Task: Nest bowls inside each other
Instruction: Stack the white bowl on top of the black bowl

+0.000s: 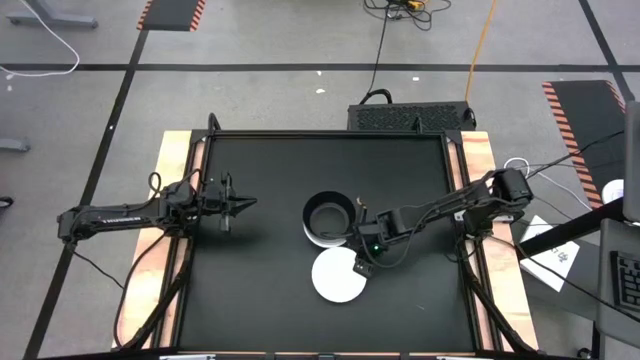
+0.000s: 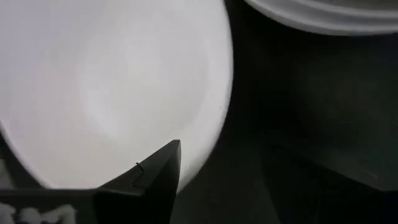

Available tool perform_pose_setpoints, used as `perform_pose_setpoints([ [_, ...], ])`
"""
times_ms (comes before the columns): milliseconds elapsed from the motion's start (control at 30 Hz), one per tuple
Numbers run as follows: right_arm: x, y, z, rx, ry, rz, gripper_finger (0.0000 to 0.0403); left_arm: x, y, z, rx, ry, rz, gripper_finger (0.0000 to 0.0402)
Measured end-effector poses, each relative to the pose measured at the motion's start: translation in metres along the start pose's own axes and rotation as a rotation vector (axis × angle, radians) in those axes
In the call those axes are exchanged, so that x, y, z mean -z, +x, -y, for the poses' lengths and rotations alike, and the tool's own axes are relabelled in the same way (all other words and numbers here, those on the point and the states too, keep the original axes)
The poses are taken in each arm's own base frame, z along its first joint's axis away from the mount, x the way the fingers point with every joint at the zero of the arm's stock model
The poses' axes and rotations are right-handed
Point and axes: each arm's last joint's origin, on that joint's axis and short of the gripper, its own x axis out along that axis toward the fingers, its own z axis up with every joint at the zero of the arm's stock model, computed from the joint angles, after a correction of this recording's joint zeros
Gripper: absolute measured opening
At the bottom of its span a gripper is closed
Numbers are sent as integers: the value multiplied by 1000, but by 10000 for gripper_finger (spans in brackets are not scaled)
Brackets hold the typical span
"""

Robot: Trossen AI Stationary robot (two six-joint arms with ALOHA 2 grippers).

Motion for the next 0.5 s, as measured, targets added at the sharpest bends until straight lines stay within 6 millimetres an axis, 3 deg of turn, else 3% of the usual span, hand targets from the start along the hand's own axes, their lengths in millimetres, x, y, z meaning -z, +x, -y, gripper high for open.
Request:
perform_pose_setpoints([
  [300, -4, -2, -1, -29, -62, 30, 200, 0, 0, 0, 0, 1, 1, 21],
  [500, -4, -2, -1, -40, -83, 17, 155, 0, 0, 0, 0, 7, -1, 21],
])
